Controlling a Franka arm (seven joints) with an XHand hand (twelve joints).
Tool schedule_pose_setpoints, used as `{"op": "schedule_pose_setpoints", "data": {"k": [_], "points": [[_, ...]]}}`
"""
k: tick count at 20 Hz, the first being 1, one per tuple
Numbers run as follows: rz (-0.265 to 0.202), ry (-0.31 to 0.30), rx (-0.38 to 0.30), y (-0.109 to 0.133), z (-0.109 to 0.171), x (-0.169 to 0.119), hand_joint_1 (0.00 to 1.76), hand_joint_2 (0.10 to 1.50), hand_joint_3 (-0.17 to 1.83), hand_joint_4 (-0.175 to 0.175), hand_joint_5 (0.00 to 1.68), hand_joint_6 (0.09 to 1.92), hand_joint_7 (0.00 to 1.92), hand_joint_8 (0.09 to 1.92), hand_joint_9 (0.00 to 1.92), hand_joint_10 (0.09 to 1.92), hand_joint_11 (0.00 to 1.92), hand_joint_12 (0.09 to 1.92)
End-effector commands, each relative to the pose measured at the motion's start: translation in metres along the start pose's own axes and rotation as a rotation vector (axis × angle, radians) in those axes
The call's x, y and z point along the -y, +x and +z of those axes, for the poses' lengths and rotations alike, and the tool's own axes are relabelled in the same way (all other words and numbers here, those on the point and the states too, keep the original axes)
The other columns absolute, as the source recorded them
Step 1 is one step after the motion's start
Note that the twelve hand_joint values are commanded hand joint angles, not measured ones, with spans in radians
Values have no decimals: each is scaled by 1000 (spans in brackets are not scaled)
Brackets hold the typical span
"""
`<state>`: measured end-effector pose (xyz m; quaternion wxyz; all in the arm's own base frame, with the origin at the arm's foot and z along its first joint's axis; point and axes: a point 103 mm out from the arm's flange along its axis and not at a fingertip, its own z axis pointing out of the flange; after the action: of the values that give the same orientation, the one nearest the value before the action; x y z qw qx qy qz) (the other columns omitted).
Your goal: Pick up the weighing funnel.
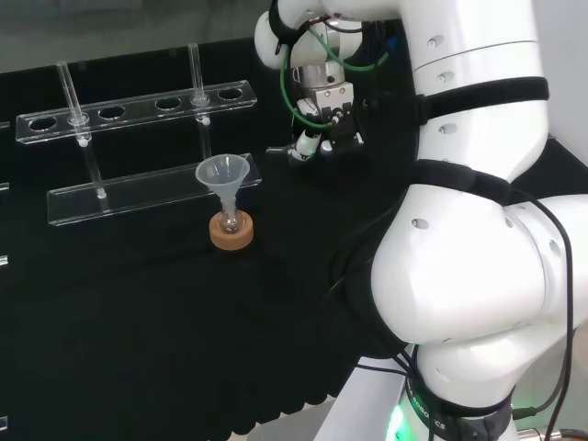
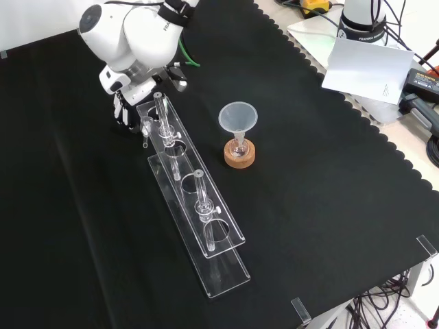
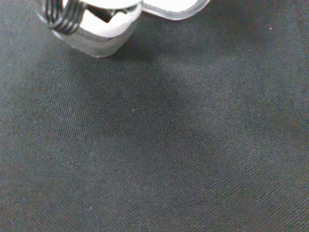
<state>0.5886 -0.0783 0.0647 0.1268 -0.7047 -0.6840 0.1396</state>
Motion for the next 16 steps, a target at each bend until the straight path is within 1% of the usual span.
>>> {"op": "schedule_pose_setpoints", "data": {"k": [1,3,6,11,16], "points": [[10,-37,-59,-4,-16,7,1106,770,460,175,1247,642,626,662,973,407,874,1073],[11,-41,-66,-6,-20,11,1114,755,467,175,1277,590,624,679,1008,375,977,999],[11,-37,-68,-8,-27,17,1120,748,463,175,1303,542,625,697,1042,340,1050,939],[14,-10,-36,-10,-38,28,1122,746,460,175,1312,524,646,709,1061,327,1060,920],[31,-13,6,-11,-48,44,1126,737,466,175,1331,491,663,698,1072,305,1037,925]]}}
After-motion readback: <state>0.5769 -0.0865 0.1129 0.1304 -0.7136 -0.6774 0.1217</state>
